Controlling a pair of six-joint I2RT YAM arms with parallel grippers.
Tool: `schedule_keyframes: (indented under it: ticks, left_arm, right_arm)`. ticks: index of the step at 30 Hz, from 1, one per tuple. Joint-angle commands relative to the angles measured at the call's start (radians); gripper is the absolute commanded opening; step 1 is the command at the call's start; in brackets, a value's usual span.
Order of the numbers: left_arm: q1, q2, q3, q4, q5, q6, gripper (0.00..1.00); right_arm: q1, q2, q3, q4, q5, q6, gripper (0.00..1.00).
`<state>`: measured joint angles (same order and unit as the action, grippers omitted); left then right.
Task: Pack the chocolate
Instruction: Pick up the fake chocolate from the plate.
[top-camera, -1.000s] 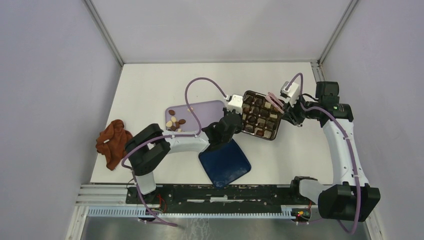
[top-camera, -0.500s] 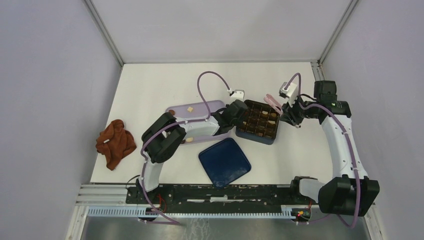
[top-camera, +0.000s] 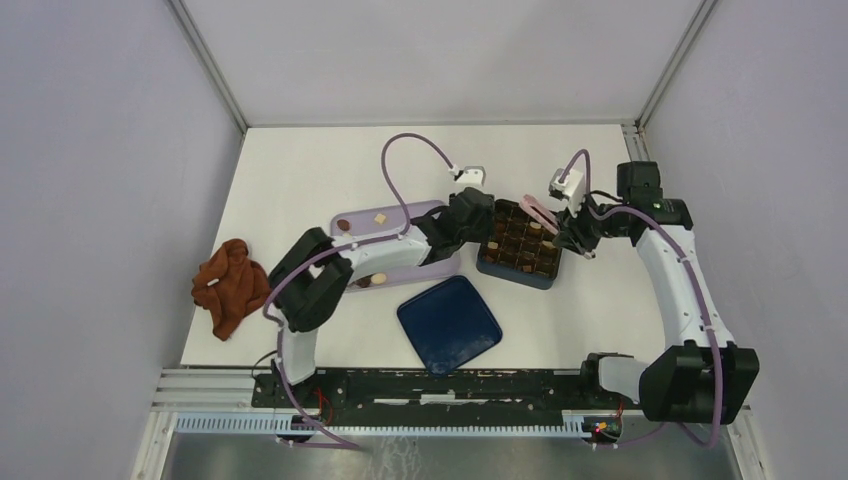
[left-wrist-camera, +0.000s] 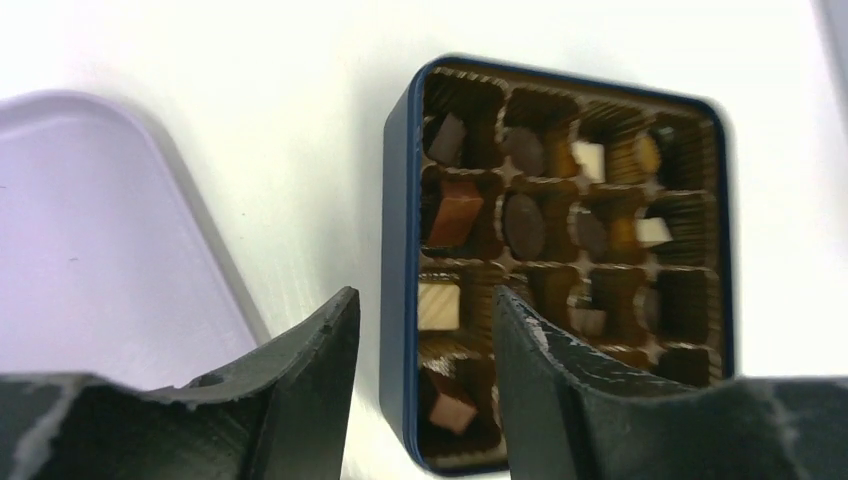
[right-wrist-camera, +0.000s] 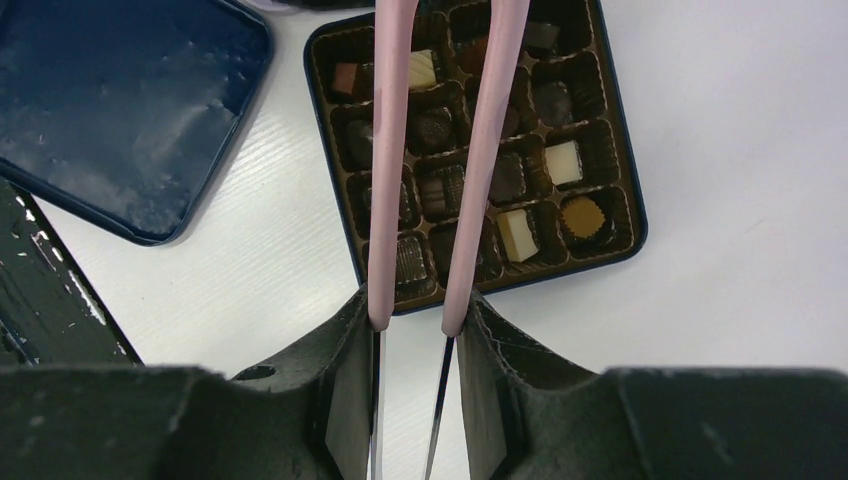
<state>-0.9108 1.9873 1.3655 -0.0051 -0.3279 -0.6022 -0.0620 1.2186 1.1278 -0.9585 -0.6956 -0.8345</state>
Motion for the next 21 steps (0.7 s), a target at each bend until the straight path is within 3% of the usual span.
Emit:
schedule_keyframes:
  ticks: [1, 6, 10, 14, 18, 21]
  left_arm:
    - [0.003, -0.256, -0.054, 0.059, -0.038, 0.028, 0.59]
    - [0.048, -0.529, -0.194, -0.038, -0.080, 0.137, 0.65]
    - [0.186, -0.776, -0.263, -0.174, -0.015, 0.214, 0.72]
    - [0.288, -0.946, -0.240, -0.342, -0.003, 0.337, 0.81]
    - [0.298, -1.096, -0.317, -0.412, -0.117, 0.442, 0.89]
    - [0.299, -1.206, -0.446, -0.381, -0.282, 0.476, 0.99]
  right_arm:
    - [0.053, -0.008, 0.011, 0.028, 0.038, 0.018, 0.37]
    - [0.204, 0.012, 0.035, 0.063, 0.127, 0.065, 0.38]
    - [0.379, 0.058, 0.044, 0.113, 0.202, 0.119, 0.38]
    - [0.603, 0.169, 0.075, 0.149, 0.305, 0.142, 0.38]
    - [0.776, 0.322, 0.158, 0.150, 0.404, 0.143, 0.39]
    - [0.869, 0.445, 0.267, 0.130, 0.468, 0.135, 0.39]
